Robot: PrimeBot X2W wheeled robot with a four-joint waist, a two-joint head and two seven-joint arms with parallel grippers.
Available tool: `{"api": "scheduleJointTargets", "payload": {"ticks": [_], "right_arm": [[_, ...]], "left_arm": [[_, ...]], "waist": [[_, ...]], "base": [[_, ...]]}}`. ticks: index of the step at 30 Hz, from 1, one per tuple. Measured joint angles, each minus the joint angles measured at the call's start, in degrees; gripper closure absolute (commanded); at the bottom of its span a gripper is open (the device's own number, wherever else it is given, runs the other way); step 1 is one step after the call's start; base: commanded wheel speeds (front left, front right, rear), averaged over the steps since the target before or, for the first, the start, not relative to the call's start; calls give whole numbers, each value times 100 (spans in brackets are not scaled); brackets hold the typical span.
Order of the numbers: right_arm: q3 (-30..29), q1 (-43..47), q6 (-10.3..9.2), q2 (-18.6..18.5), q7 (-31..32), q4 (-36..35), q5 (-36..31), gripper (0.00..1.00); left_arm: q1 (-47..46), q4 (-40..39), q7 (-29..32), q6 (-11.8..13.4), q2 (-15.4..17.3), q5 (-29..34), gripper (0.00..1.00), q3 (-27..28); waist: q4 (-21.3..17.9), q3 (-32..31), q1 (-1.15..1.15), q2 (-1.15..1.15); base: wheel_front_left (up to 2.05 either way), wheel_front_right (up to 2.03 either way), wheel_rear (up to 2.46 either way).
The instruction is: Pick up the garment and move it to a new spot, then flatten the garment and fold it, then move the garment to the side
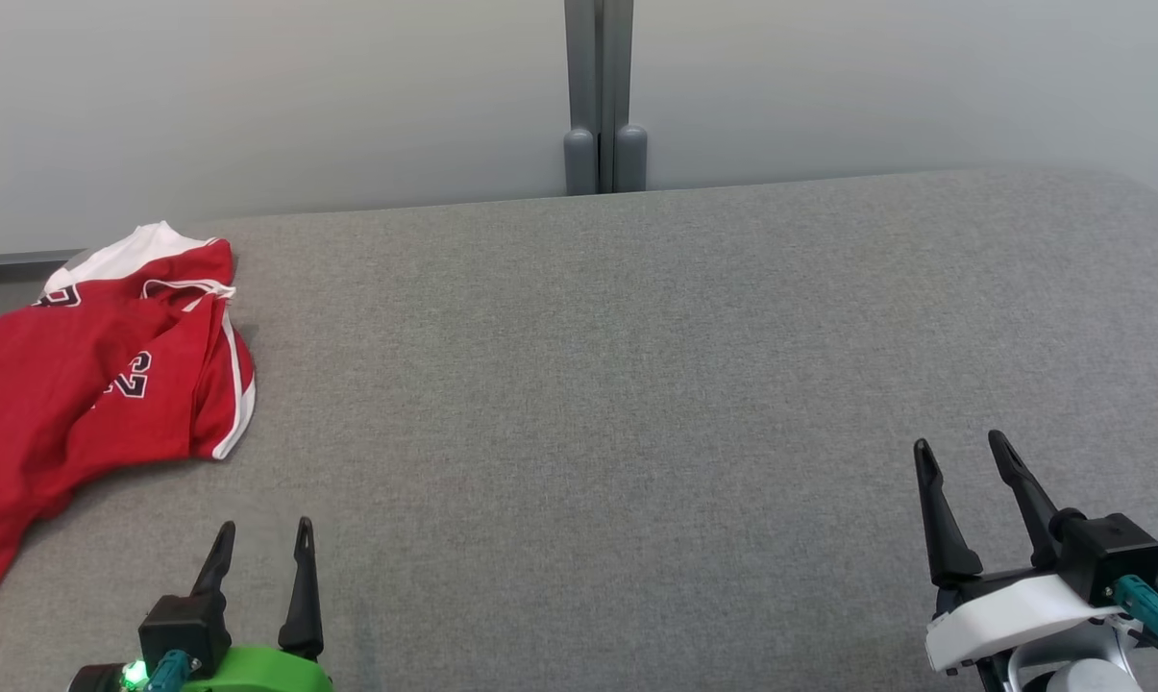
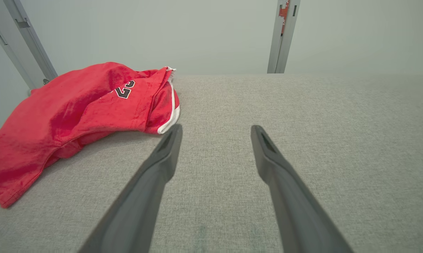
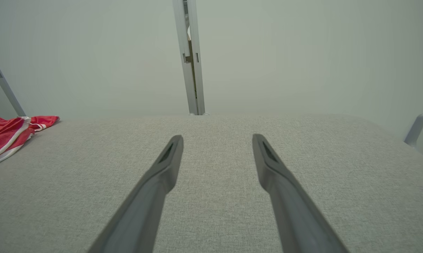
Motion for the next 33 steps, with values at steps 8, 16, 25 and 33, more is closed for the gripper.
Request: {"api": "scheduleJointTargets", "payload": {"ticks": [8,16,25,33], "right_arm": [[-11,13,0,2,-79,65,-153,0],[4,32,0,-13,-100,90,-232,0],[-14,33,0,-29,-103,86,-230,0],[115,118,0,23,-104,101,-213,0]], "left_arm": [[3,177,-71,-170,-86,136,0,86],[2,254,-97,-250,-138,250,0,152],[-62,271,-97,-296,-208,280,0,223],[-35,241,-98,-307,-257,282,0,253]], "waist": [[10,-9,0,0],[-6,-4,0,0],[125,23,0,0],[697,20,0,0]], "base": [[0,0,0],[0,0,0],[0,0,0],[0,0,0]]}}
